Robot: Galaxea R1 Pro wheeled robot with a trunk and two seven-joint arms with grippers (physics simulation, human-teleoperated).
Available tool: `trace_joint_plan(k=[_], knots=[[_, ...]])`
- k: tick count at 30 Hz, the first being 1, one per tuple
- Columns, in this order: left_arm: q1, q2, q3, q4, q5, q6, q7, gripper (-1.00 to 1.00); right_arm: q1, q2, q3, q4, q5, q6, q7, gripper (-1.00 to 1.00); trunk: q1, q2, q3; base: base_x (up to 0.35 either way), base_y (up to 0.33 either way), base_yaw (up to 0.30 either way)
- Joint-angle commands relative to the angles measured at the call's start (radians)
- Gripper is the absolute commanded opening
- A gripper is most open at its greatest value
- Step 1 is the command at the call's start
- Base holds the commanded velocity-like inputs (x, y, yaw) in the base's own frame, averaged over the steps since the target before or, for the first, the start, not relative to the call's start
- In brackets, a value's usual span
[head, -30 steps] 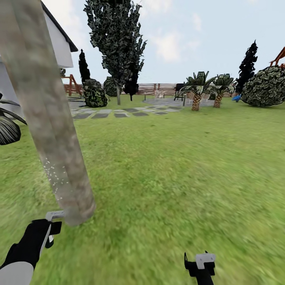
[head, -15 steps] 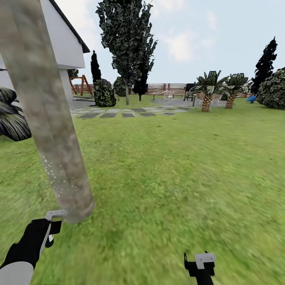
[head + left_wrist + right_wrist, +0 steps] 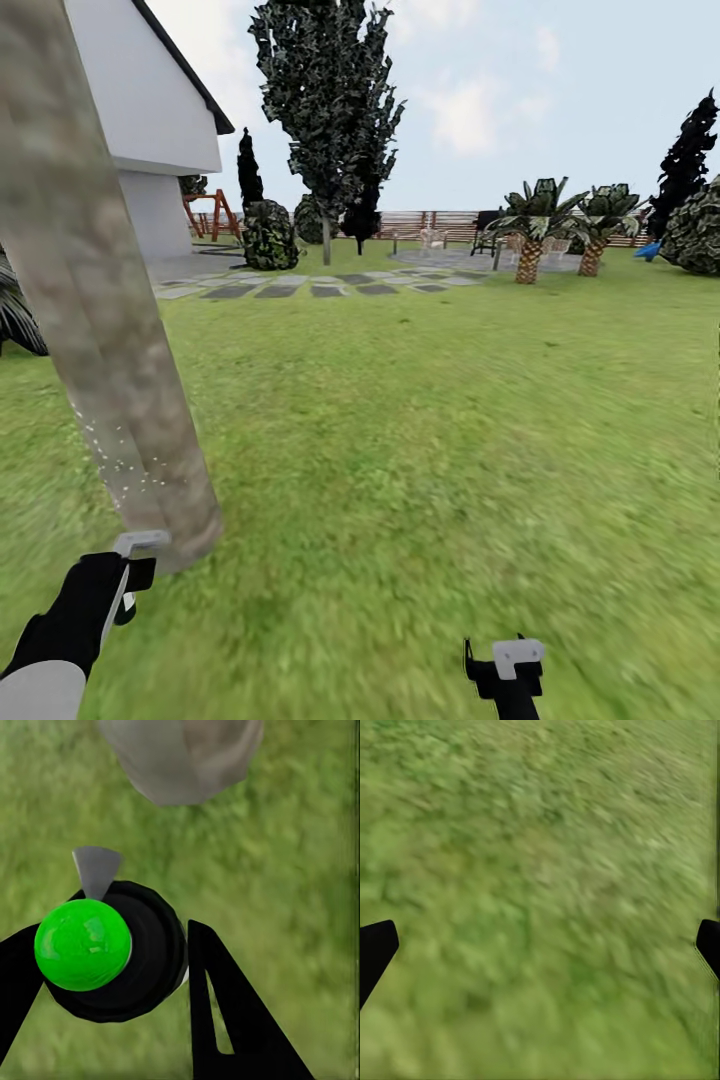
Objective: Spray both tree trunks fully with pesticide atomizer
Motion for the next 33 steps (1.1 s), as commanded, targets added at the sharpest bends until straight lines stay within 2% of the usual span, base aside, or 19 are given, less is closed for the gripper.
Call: trace_joint_plan(k=[1, 11, 25, 33], knots=[[-0.001, 0.000, 0.003, -0.002, -0.011, 0.004, -0.008, -1.00, -0.001, 0.000, 0.001, 0.001, 0.010, 0.001, -0.010, 1.00, 0.000, 0.000, -0.001, 0.002, -0.273, 0.000], [-0.001, 0.000, 0.002, -0.002, -0.011, 0.004, -0.007, -1.00, -0.001, 0.000, 0.001, 0.001, 0.010, 0.001, -0.010, 1.00, 0.000, 0.000, -0.001, 0.000, -0.273, 0.010], [-0.001, 0.000, 0.004, -0.002, -0.011, 0.004, -0.007, -1.00, -0.001, 0.000, 0.001, 0.001, 0.010, 0.000, -0.010, 1.00, 0.000, 0.000, -0.001, 0.017, -0.273, 0.253], [-0.001, 0.000, 0.005, -0.002, -0.011, 0.004, -0.006, -1.00, -0.001, 0.000, 0.001, 0.000, 0.010, 0.001, -0.010, 1.00, 0.000, 0.000, -0.001, 0.140, -0.256, 0.033]])
